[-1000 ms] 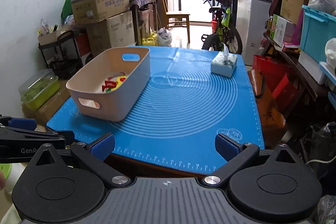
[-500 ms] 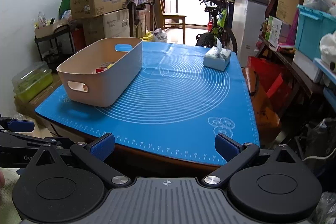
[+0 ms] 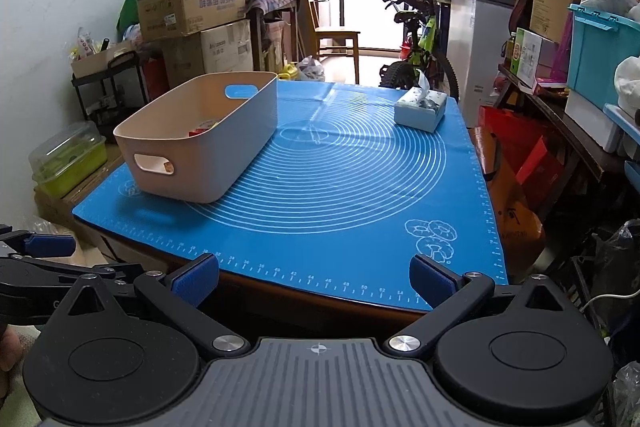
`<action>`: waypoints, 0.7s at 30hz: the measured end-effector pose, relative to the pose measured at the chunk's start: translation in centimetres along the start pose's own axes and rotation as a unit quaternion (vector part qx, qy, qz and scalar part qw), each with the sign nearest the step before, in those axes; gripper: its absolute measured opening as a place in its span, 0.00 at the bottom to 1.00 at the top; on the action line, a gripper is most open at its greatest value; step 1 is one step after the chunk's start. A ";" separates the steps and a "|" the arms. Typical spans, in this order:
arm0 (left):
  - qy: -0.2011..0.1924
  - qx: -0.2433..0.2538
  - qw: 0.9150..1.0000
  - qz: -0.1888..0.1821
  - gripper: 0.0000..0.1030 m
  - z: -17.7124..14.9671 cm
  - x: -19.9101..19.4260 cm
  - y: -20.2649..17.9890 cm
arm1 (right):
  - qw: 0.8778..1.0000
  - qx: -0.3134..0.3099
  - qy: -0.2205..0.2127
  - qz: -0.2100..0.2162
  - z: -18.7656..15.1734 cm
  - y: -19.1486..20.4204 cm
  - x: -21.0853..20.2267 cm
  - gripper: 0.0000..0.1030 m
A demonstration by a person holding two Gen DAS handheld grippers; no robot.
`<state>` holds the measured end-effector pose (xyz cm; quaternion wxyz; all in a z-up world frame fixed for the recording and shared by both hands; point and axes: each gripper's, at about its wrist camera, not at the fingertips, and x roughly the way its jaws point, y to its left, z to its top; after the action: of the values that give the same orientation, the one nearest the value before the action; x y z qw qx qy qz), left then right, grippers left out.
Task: Organize rigid objects
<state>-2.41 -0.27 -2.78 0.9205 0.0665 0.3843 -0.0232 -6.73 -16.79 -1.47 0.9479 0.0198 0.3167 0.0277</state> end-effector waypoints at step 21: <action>-0.003 0.002 1.000 0.007 0.76 -0.2 0.1 0.0 | 1.000 0.001 -0.002 0.006 -0.2 -0.2 0.1 0.98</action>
<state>-2.48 -0.20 -2.97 0.9216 0.0713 0.3811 -0.0174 -6.76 -16.93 -1.68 0.9482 0.0224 0.3150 0.0329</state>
